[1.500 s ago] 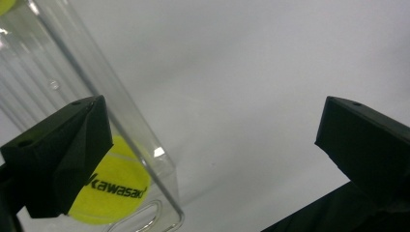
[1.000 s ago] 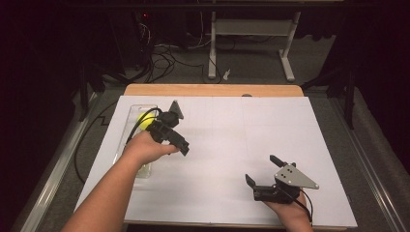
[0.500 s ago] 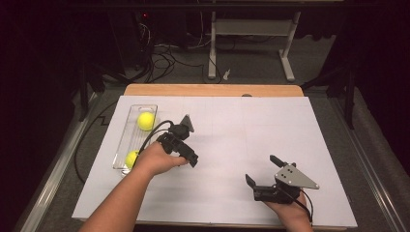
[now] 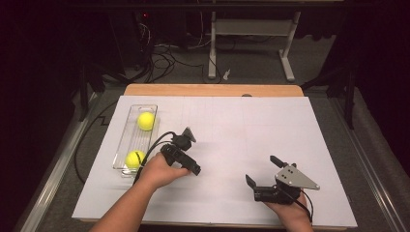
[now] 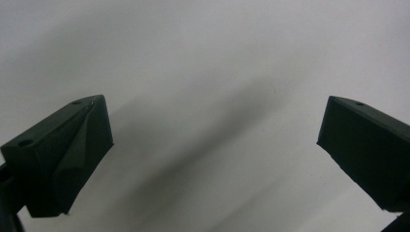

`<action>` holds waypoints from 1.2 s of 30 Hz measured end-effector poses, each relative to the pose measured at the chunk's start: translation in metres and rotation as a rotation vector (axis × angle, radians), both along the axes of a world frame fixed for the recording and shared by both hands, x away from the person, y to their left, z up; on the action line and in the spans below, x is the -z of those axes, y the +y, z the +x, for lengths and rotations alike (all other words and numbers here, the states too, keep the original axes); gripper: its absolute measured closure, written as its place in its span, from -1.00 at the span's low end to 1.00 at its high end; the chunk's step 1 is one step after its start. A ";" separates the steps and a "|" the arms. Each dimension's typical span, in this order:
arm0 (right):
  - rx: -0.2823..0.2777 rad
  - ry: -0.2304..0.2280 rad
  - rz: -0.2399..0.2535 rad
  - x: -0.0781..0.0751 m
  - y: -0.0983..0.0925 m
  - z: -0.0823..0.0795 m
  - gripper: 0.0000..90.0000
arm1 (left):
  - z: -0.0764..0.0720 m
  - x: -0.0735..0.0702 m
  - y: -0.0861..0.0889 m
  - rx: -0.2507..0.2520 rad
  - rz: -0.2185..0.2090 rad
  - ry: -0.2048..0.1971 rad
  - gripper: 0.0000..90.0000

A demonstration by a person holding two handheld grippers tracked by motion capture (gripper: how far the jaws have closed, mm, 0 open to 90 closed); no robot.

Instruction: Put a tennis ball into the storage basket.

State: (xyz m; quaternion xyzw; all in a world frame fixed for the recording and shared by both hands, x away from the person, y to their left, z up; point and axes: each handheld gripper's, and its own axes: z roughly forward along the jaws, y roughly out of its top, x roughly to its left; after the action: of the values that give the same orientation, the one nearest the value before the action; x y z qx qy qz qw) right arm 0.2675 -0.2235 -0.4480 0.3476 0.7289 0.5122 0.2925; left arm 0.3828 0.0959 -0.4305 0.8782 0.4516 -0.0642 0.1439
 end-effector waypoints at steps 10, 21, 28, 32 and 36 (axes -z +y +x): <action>0.002 -0.001 -0.002 0.000 -0.001 0.000 -0.99 | -0.032 0.008 0.022 0.010 -0.220 -0.183 -0.99; 0.012 0.005 0.006 0.001 -0.006 -0.002 -0.99 | -0.064 0.019 0.041 0.007 -0.360 -0.375 -0.99; 0.025 0.014 0.012 0.002 -0.009 -0.001 -0.99 | -0.071 0.017 0.047 0.041 -0.431 -0.439 -0.99; 0.029 0.023 0.012 0.003 -0.009 0.000 -0.99 | -0.072 0.017 0.054 0.039 -0.473 -0.457 -0.99; 0.033 0.024 0.014 0.003 -0.011 0.000 -0.99 | -0.074 0.015 0.059 0.048 -0.491 -0.474 -0.99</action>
State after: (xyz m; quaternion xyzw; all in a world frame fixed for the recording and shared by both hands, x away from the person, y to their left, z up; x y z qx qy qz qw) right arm 0.2672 -0.2345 -0.4511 0.3677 0.7229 0.5082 0.2895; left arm 0.3085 0.1551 -0.4459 0.8181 0.3559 0.0314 0.4506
